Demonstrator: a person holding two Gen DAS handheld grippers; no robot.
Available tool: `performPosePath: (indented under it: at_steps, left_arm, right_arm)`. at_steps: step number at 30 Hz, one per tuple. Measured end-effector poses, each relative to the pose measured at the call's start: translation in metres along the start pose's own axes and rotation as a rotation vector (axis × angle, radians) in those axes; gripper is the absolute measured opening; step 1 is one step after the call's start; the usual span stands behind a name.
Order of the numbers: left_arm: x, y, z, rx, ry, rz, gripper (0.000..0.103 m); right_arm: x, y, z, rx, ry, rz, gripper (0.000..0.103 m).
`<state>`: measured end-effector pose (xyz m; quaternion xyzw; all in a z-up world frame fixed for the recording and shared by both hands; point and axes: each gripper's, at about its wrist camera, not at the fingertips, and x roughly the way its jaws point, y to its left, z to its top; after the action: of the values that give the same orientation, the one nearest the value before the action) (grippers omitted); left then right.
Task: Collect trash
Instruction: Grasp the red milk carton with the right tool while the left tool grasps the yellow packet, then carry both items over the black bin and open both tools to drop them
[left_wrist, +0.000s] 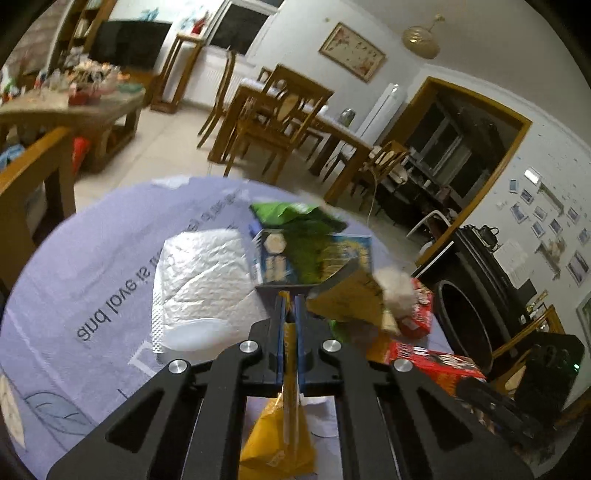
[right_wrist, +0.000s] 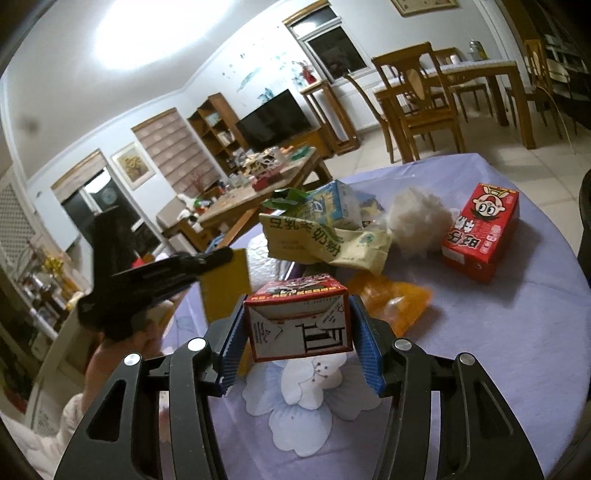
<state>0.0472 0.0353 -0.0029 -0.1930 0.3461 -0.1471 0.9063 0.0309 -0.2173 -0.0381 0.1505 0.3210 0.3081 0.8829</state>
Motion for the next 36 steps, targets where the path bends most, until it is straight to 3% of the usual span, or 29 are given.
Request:
performPosePath:
  at_steps: [7,16,29,36]
  left_arm:
    - [-0.019,-0.024,0.002,0.039,-0.047,-0.061,0.006]
    - [-0.003,-0.078,-0.001,0.110,-0.034,-0.163,0.006]
    - [0.081,-0.197,-0.009,0.216,0.054,-0.368,0.006]
    - [0.147,-0.267,-0.013,0.268,0.117,-0.479,0.006]
  right_arm:
    - [-0.021,-0.011,0.002,0.028,-0.043,0.016,0.052]
    - [-0.066,-0.039,0.015,0.051,-0.130,-0.031,0.052]
    - [-0.176,-0.163,0.002,0.258,-0.357,-0.321,0.053]
    - [-0.194,-0.218,-0.027,0.335,-0.383,-0.448,0.053]
